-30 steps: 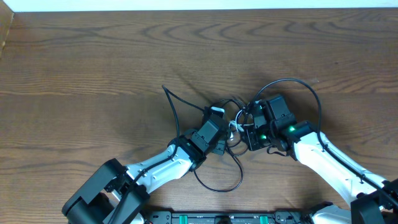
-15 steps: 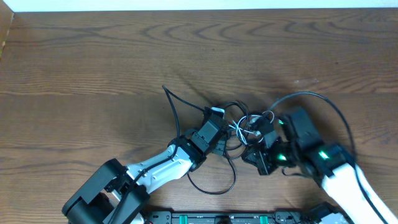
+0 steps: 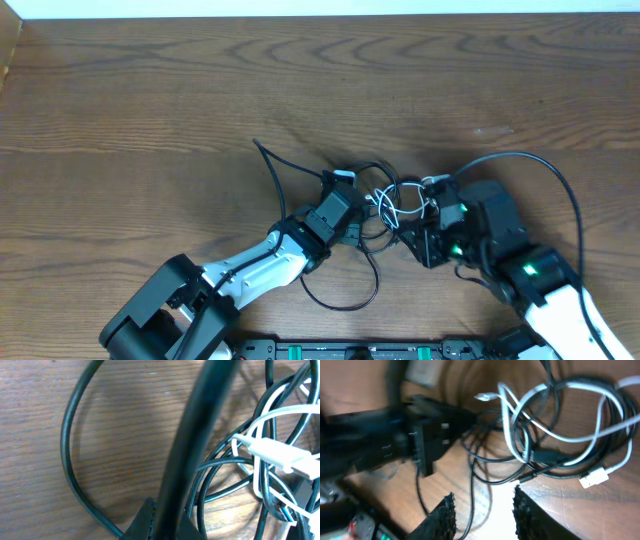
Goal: Untangle cables
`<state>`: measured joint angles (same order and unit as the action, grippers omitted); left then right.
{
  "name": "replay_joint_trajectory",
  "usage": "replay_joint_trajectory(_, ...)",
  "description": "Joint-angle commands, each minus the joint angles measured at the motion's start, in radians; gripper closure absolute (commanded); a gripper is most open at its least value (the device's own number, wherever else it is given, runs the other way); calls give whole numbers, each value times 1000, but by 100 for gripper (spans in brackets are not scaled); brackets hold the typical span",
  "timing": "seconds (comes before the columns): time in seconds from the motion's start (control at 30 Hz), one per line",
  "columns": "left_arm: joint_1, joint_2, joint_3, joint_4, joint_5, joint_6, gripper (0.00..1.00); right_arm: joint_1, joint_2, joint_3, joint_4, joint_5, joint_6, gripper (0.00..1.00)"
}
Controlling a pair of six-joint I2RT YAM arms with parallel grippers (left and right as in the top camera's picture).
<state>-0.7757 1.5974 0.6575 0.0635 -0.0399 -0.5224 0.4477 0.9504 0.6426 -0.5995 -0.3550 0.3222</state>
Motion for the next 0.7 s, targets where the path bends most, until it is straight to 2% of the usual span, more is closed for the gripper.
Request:
replay_joint_trajectory(0.0,13,5,13,-15,-24,-40,92,5,117,-11,84,19,70,57)
replay_joint_trajectory(0.1,13,5,13,-16,-24,-40,93,5,209,-11,122,17,71,53)
replay_joint_trajectory(0.2,13,5,13,-16,-24,-40,92,5,325,-11,190,-49,70,51)
replay_joint_trajectory(0.33,13,5,13,-16,-24,-40,92,6,409,-11,251,-30,75,51)
replay_joint_trajectory(0.43,13,5,13,-16,-25,-40,93,6,466,-11,314,-28,90,58)
replay_joint_trajectory(0.53,13,5,13,-16,-24,-40,92,6,504,-11,349,-20,91,75)
replay_joint_trajectory(0.57,13,5,13,-17,-24,-40,92,6,510,-11,349,-13,93,78)
replay_joint_trajectory(0.67,13,5,13,-17,-25,-40,92,6,515,-11,348,-10,92,79)
